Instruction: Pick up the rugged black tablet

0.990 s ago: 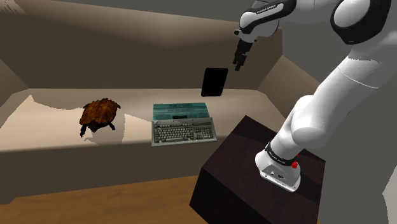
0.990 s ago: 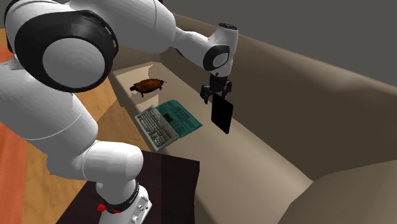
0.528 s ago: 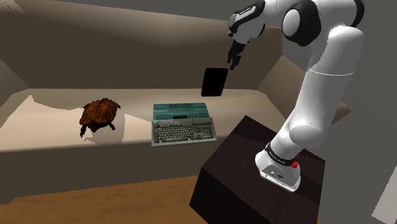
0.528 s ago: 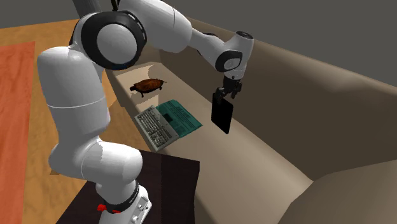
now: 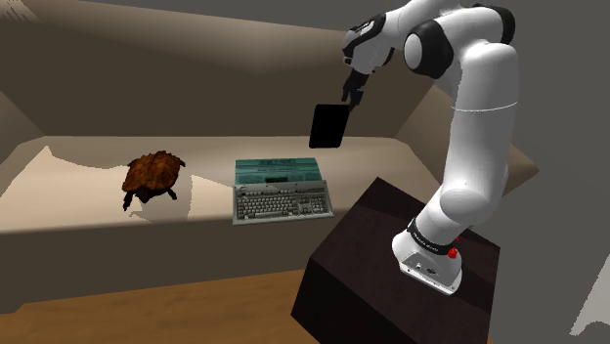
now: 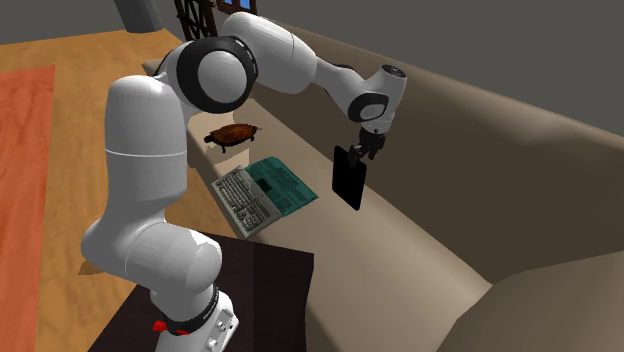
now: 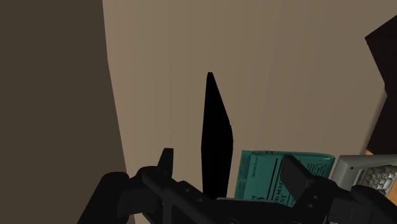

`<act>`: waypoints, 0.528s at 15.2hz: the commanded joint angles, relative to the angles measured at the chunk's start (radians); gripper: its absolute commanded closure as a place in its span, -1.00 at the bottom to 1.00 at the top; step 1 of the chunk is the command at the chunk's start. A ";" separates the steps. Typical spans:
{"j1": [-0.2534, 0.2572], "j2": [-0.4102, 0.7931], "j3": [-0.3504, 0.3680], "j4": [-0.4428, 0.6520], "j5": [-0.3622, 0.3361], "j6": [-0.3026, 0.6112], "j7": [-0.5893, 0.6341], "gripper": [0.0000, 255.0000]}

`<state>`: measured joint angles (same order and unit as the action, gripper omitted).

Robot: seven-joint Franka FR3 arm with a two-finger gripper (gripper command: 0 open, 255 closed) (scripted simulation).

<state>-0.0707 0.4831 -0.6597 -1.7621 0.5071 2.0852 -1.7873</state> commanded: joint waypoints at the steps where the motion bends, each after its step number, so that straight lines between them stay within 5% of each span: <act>1: -0.006 0.017 0.008 -0.004 0.014 0.018 -0.010 -1.00; 4: -0.009 0.028 0.014 -0.010 0.023 0.032 -0.018 -1.00; 5: -0.011 0.029 0.014 -0.010 0.024 0.033 -0.020 1.00; 8: -0.011 0.028 0.014 -0.012 0.024 0.033 -0.020 1.00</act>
<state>-0.0812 0.5105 -0.6462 -1.7735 0.5307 2.1182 -1.8072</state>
